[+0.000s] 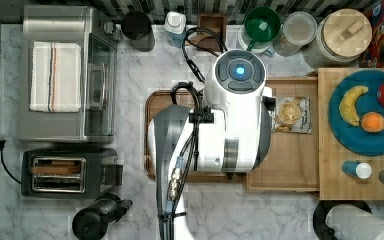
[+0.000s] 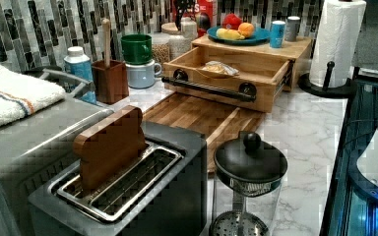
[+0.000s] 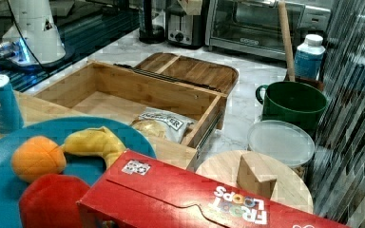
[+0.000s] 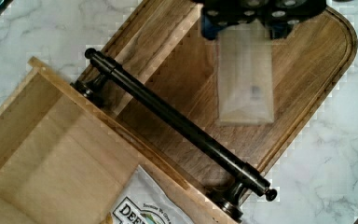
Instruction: Place the butter on the board.
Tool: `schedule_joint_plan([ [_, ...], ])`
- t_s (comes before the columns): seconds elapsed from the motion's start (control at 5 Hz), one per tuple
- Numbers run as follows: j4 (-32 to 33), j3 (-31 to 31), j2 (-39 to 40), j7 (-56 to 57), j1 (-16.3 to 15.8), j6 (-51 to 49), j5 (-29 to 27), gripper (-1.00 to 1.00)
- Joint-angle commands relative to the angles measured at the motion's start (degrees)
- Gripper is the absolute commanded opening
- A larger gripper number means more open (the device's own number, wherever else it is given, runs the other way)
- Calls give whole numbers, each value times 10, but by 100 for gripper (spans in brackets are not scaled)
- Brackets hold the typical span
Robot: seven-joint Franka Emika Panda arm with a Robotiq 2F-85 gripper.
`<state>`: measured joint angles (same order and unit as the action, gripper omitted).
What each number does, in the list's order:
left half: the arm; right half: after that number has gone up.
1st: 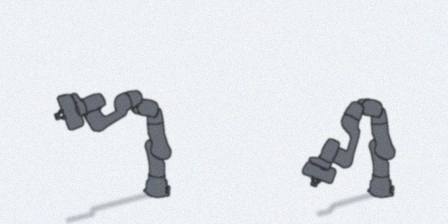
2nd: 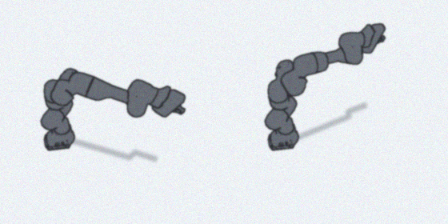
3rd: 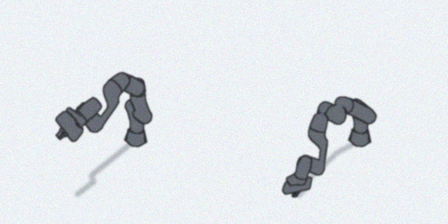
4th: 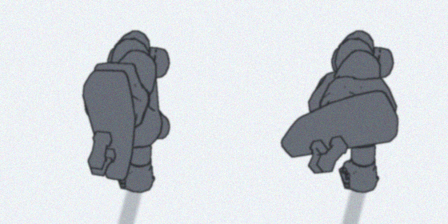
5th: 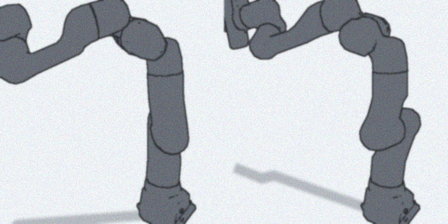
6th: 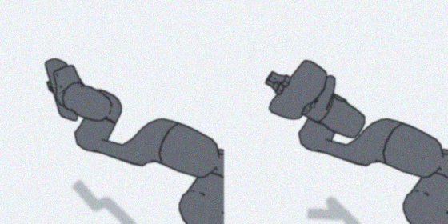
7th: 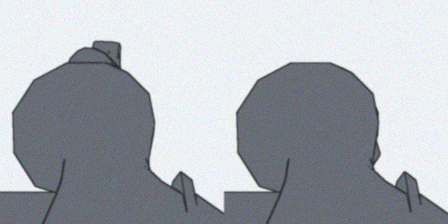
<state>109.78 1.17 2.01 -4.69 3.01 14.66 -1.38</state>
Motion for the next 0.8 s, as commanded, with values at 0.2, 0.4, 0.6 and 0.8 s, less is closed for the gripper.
schedule_joint_plan([
  [0.2,0,5,0,-1,5,0,-1,-100],
  [0.4,19,10,-19,-40,-3,8,-8,-100],
  [0.6,38,24,-48,-103,-17,16,-18,-100],
  [0.8,72,41,-72,-176,-34,44,-9,-100],
])
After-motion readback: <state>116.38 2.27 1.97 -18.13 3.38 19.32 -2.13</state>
